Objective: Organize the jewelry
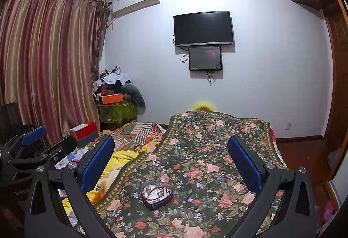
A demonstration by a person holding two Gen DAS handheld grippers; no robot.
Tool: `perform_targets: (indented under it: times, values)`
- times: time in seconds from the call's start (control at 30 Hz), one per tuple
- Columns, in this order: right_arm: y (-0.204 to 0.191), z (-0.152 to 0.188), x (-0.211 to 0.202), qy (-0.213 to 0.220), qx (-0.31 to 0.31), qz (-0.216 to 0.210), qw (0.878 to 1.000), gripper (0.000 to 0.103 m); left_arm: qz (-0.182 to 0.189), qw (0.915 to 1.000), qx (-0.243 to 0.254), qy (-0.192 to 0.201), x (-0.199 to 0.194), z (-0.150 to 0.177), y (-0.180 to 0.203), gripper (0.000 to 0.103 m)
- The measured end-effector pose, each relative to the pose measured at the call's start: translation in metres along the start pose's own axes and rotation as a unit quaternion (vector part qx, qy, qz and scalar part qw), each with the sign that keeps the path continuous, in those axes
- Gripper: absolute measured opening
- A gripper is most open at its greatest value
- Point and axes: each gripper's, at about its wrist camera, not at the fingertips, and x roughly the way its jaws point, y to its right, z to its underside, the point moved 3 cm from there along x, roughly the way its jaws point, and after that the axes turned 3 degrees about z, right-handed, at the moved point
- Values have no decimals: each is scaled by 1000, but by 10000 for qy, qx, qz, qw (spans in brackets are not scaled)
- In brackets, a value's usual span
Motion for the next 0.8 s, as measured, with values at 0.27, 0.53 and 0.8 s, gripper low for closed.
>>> perform_targets:
  times: [0.27,0.53,0.8]
  values:
    - [0,0,0,-6,21,-2,10000,103,65,10000,30,-14,0,1,4,103]
    - [1,0,0,-3,29,5,10000,103,88,10000,-8,-2,1,-2,2,103]
    - [3,0,0,-18,34,19,10000,103,110,9999,-13,-65,3,-1,2,103]
